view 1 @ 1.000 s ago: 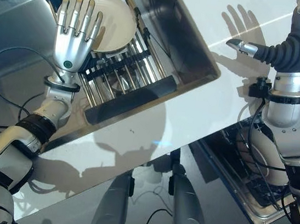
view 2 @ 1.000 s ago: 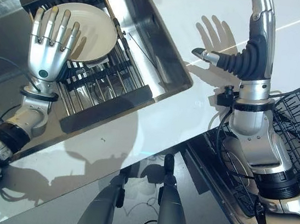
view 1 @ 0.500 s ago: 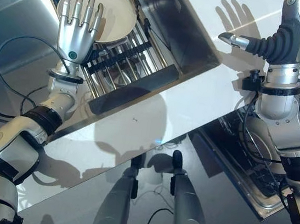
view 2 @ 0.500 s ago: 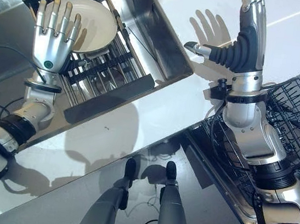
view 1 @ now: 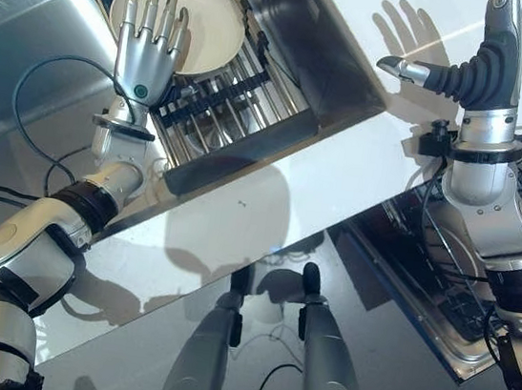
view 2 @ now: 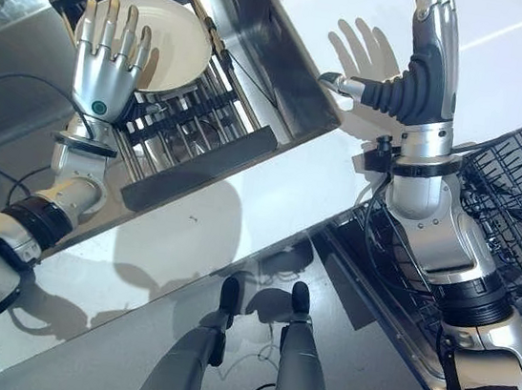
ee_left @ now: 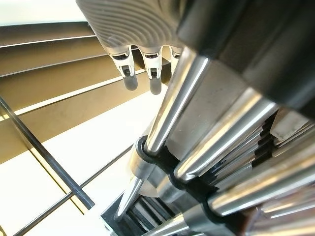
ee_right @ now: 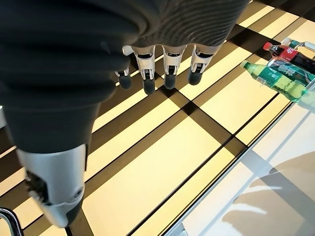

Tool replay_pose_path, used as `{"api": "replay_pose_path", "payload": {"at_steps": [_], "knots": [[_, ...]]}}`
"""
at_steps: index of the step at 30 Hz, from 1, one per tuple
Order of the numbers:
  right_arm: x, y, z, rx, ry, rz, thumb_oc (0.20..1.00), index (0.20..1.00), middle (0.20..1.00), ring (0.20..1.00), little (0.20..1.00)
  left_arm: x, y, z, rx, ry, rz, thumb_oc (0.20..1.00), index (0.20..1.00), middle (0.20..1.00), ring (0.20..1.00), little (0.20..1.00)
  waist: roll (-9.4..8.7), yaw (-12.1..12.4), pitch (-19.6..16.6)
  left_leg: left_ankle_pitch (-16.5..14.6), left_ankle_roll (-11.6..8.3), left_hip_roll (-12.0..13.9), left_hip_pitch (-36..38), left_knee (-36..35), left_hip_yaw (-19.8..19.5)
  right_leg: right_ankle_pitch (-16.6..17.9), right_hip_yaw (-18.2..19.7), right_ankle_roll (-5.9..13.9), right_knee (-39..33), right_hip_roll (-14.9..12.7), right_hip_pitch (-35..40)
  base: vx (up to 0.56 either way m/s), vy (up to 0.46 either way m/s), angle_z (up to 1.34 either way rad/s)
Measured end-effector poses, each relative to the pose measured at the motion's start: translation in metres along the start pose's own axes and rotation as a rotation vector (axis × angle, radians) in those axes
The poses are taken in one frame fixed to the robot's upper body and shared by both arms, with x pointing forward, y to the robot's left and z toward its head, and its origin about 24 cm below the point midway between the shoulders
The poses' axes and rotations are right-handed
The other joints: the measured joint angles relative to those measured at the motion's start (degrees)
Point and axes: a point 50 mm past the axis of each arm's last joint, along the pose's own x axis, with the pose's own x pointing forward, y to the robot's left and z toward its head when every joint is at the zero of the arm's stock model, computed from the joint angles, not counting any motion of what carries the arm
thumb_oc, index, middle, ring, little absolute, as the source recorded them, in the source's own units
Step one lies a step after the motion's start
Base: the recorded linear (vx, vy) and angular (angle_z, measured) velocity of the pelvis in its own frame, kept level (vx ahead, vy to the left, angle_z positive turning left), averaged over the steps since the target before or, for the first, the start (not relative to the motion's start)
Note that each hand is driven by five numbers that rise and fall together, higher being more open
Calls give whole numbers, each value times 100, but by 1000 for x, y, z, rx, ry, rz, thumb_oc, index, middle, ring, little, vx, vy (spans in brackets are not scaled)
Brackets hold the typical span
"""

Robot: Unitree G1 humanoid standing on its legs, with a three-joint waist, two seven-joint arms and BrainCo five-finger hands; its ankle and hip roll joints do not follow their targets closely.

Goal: Pick up plates and place into dishwasher.

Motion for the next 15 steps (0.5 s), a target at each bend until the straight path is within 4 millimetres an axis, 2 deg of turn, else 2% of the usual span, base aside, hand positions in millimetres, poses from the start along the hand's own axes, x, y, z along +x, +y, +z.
{"api": "replay_pose_path", "payload": {"at_steps": [13,14,15], "knots": [[-1,4,0,11,6,10,1000,1000,1000,1000,1000,6,7,4,144,-15,-84,1000,1000,1000,1000,1000,1,-62,-1,32,44,-89,54,-5,15,-3,21,71,9,-88,47,0,0,0],[-1,4,0,11,7,12,1000,1000,1000,1000,1000,6,7,5,163,-21,-99,903,903,903,903,903,0,-62,0,35,48,-93,68,-10,14,-5,20,72,9,-91,57,0,0,0],[-1,4,0,12,7,14,1000,1000,1000,1000,1000,6,8,6,185,-30,-122,733,733,733,733,733,0,-59,0,35,49,-96,84,-21,14,-7,23,75,8,-94,66,0,0,0]]}}
